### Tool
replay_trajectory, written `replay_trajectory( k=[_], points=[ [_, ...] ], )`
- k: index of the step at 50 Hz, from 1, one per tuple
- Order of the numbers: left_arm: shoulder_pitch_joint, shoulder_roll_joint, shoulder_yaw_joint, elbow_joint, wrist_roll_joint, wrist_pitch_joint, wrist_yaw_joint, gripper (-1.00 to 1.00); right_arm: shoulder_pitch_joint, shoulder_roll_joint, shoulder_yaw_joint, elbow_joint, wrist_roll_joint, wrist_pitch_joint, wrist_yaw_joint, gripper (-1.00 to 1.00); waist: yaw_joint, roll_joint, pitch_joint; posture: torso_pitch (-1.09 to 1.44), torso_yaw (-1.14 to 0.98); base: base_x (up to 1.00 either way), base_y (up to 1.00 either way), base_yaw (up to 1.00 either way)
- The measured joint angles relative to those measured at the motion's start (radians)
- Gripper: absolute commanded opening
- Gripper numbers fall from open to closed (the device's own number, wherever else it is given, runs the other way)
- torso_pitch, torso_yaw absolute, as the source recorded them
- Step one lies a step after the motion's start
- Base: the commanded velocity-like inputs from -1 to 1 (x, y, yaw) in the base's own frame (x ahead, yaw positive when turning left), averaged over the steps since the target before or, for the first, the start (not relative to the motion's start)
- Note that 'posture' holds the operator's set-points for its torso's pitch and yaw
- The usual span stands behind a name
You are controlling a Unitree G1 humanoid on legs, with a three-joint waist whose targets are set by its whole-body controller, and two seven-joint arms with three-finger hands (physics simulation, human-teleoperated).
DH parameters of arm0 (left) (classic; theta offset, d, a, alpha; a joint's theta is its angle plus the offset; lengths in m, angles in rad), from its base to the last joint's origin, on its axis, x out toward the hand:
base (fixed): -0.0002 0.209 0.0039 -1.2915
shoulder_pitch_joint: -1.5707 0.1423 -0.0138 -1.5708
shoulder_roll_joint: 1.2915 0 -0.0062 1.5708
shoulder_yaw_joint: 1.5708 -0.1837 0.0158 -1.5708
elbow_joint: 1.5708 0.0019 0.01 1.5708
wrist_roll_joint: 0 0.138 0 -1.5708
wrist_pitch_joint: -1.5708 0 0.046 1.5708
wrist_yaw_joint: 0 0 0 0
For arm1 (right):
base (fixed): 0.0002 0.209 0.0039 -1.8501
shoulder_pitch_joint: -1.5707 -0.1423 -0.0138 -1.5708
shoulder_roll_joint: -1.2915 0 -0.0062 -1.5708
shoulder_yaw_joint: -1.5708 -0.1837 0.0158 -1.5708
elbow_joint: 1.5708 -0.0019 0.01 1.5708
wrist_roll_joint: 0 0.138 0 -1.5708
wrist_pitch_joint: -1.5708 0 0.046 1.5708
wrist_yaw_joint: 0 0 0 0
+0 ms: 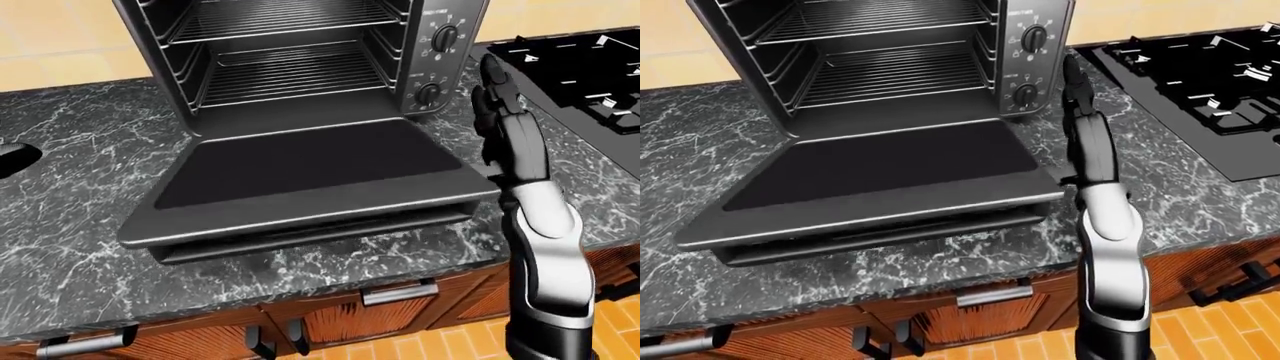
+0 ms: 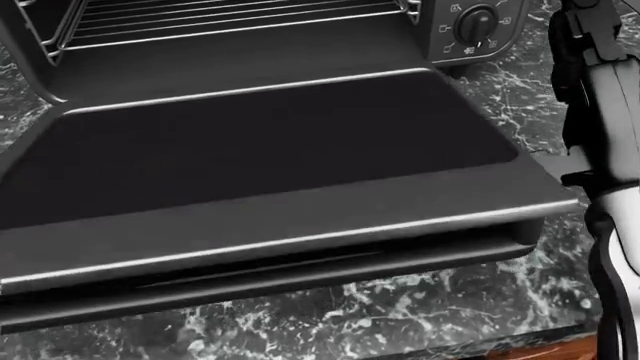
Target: Close the toaster oven door.
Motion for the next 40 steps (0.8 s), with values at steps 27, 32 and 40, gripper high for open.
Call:
replay_trajectory(
  k=[27,32,40],
  points=[
    [0.001,0.002,0.004,0.006,0.0,-0.003,-0.002,1.0,-0.24,-0.071,0.014,0.055,0.148,0.084,-0.221,1.0,0.001,-0.001,0.013,0.0,0.0,0.0,0.0,0.0],
    [0.001,0.006,0.007,0.008,-0.004,-0.001,-0.001,1.0,-0.302,-0.083,0.024,0.102,0.149,0.088,-0.266,1.0,0.001,0.001,0.017,0.0,0.0,0.0,0.0,0.0],
    [0.0,0.012,0.011,0.013,-0.009,-0.003,0.003,1.0,-0.377,-0.095,0.035,0.164,0.147,0.075,-0.32,1.0,-0.001,0.005,0.021,0.0,0.0,0.0,0.0,0.0]
  ],
)
